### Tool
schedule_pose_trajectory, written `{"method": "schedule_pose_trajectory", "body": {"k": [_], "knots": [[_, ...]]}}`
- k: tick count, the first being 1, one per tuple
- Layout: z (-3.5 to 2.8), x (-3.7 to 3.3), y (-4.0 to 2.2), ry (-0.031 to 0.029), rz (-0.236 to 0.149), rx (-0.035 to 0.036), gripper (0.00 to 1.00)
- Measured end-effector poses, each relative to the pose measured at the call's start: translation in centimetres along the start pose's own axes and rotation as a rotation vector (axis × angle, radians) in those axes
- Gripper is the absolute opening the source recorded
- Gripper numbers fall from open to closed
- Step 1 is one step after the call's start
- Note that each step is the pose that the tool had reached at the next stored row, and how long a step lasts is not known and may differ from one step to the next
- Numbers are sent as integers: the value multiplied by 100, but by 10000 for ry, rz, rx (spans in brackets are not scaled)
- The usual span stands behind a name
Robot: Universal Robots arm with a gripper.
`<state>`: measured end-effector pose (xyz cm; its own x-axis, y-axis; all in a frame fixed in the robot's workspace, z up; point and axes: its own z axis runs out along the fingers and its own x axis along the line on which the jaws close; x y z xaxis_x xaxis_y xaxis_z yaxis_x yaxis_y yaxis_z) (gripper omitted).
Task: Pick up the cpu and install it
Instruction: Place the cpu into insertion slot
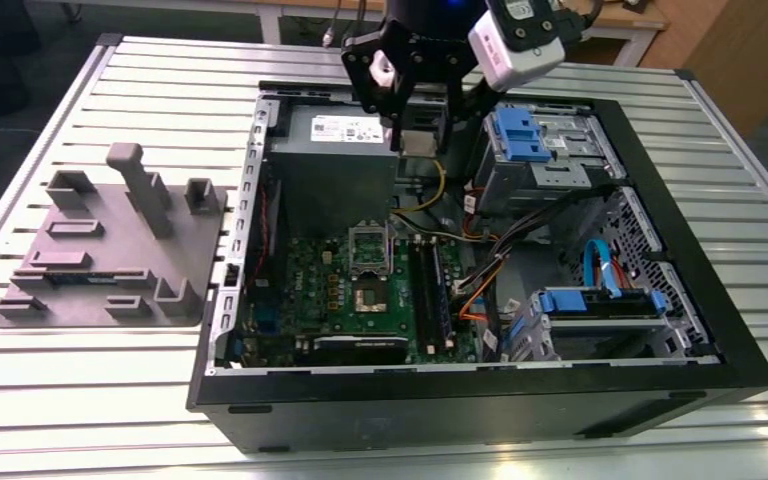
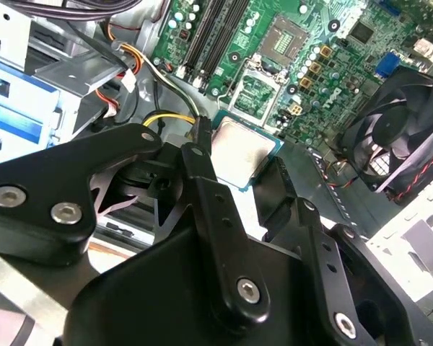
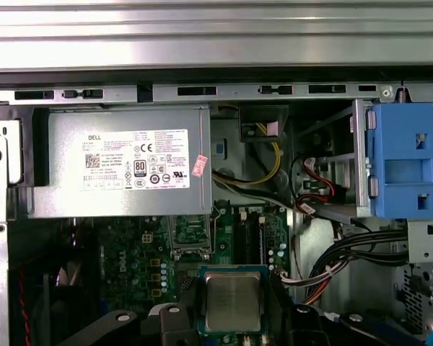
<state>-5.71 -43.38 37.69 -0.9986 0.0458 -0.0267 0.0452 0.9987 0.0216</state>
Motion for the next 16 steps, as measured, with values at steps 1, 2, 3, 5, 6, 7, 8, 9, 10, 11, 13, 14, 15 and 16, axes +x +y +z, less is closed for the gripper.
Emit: {"method": "schedule_pose_trajectory", "body": {"k": [1,2,3,5,6,7,8,9,10,11,13,14,15,16], "knots": [[0,-1,-7,0,0,0,47],[1,0,-12,0,0,0,47],[1,-1,-18,0,0,0,47],[2,-2,-50,0,1,0,47],[2,-2,-51,0,1,0,47],[2,-2,-53,0,0,0,47],[2,-2,-55,0,0,0,47],[2,-2,-57,0,1,0,47],[2,-3,-59,0,0,0,47],[2,-3,-61,0,0,0,47],[2,-3,-64,0,0,0,47],[2,-3,-66,0,0,0,47],[2,-3,-68,0,0,0,47],[2,-3,-70,0,0,-1,47]]}}
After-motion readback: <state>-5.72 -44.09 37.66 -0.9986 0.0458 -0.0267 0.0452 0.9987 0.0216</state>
